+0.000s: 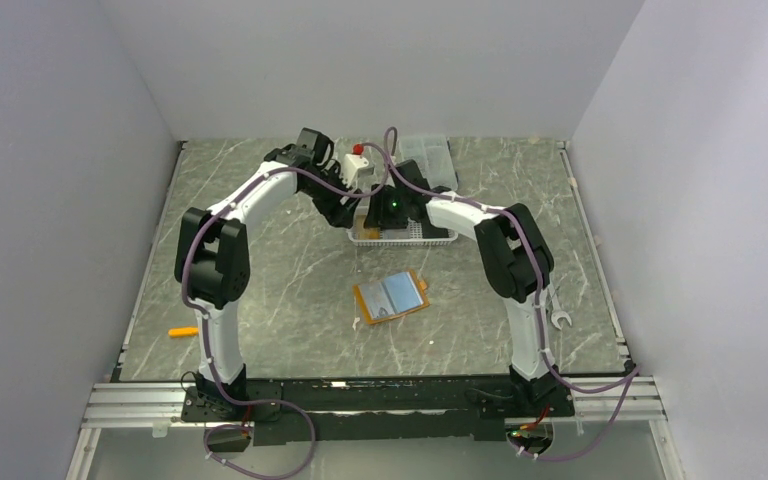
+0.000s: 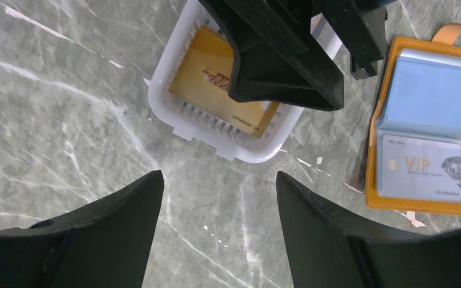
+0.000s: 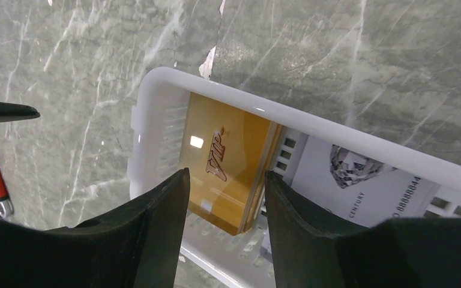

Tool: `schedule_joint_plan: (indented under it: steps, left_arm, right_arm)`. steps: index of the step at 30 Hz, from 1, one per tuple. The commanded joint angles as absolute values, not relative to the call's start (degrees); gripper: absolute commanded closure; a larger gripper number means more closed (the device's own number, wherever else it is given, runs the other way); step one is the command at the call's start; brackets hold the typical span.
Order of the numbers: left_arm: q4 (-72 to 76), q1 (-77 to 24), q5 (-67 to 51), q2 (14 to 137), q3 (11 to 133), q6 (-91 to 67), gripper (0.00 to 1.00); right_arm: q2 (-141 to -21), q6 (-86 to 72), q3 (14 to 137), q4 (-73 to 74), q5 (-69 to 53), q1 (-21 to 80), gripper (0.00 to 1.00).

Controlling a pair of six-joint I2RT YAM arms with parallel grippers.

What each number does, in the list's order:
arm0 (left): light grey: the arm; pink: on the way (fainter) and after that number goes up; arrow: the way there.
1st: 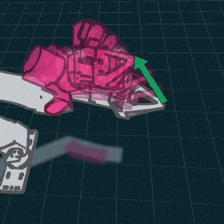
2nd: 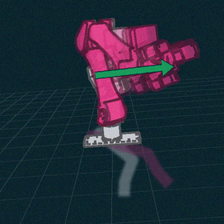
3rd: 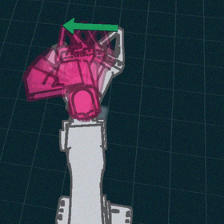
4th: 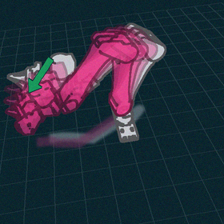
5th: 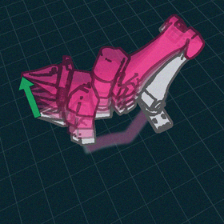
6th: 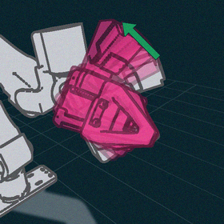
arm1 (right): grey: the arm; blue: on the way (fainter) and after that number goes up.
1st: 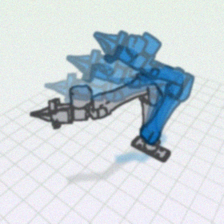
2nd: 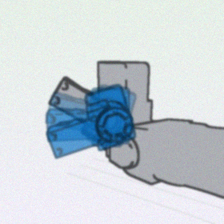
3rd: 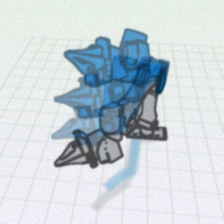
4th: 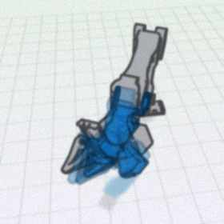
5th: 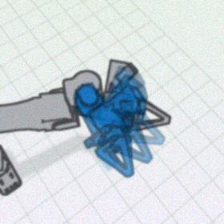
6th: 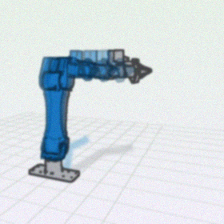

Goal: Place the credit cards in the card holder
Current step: Pick up the credit card from the storage box.

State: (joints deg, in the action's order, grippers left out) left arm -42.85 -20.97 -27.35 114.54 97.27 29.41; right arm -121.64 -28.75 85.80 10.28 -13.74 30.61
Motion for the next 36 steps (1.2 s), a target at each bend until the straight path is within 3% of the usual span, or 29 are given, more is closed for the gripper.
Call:
schedule_joint_plan:
  steps: [1, 20, 30, 34, 36]
  left_arm:
    - [-40.88, -21.18, -28.76, 110.44, 96.14, 29.10, 0.26]
    - [-41.31, -20.68, -30.12, 109.82, 94.22, 29.96, 0.29]
    - [-39.80, -20.52, -28.55, 110.57, 92.69, 30.59, 0.30]
    - [-39.26, -20.09, -28.43, 112.05, 93.03, 30.25, 0.31]
    - [-39.29, -19.83, -28.63, 112.76, 93.36, 29.94, 0.31]
  right_arm:
    - [-122.48, -29.57, 87.43, 10.22, -11.09, 32.00, 0.48]
    - [-126.00, -31.22, 87.47, 11.15, -6.74, 33.45, 0.52]
    - [-122.34, -32.87, 83.36, 6.38, -7.02, 33.36, 0.83]
    - [-120.71, -33.40, 81.92, 4.45, -7.58, 33.36, 0.99]
    - [-119.53, -33.89, 80.84, 3.22, -7.57, 33.40, 1.00]
